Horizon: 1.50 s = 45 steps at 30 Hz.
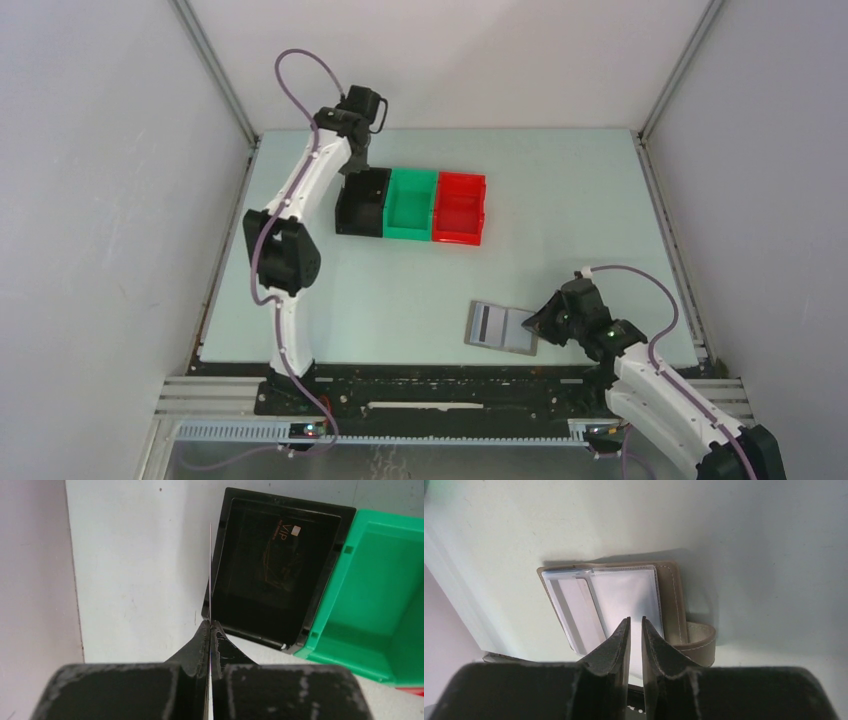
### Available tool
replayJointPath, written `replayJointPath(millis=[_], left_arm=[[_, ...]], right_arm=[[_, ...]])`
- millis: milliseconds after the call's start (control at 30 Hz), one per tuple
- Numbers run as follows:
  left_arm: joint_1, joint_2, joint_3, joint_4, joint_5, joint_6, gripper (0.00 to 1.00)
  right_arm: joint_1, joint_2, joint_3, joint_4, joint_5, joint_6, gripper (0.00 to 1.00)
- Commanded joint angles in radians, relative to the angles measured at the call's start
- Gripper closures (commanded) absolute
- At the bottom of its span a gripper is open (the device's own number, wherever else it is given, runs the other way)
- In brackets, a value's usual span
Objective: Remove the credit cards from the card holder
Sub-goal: Place the credit card in the storage box.
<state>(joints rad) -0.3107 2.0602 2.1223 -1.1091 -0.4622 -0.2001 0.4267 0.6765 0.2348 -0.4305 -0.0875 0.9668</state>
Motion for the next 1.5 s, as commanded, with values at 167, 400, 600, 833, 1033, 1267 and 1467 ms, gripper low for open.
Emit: replayJointPath(millis=[167, 400, 600, 833, 1033, 1267, 1467], left_arm=[[0.003, 0.124, 0.118, 0.028, -0.002, 0.016, 1.00], [0.003, 0.179, 0.090, 0.110, 0.009, -0.017, 1.00], [0.003, 0.222, 0.067, 0.146, -0.004, -0.022, 1.00], [-0.007, 0.230, 0.009, 0.150, 0.009, -0.031, 1.00], [-0.024, 0.232, -0.023, 0.138, -0.014, -0.014, 1.00], [-0.032, 0.247, -0.030, 0.102, -0.047, -0.023, 1.00], [-0.039, 0.241, -0.045, 0.088, -0.057, -0.031, 1.00]], right_arm=[[0.001, -0.052, 0.034, -0.057, 0.031, -0.002, 0.78], [0.001, -0.076, 0.038, -0.097, 0.049, 0.017, 0.79], [-0.002, -0.105, 0.038, -0.121, 0.063, 0.016, 0.78], [-0.002, -0.087, 0.042, -0.106, 0.065, 0.021, 0.79], [-0.002, -0.052, 0.051, -0.088, 0.065, 0.019, 0.79], [-0.002, -0.049, 0.052, -0.081, 0.062, 0.019, 0.79], [-0.002, -0.054, 0.052, -0.085, 0.063, 0.018, 0.79]])
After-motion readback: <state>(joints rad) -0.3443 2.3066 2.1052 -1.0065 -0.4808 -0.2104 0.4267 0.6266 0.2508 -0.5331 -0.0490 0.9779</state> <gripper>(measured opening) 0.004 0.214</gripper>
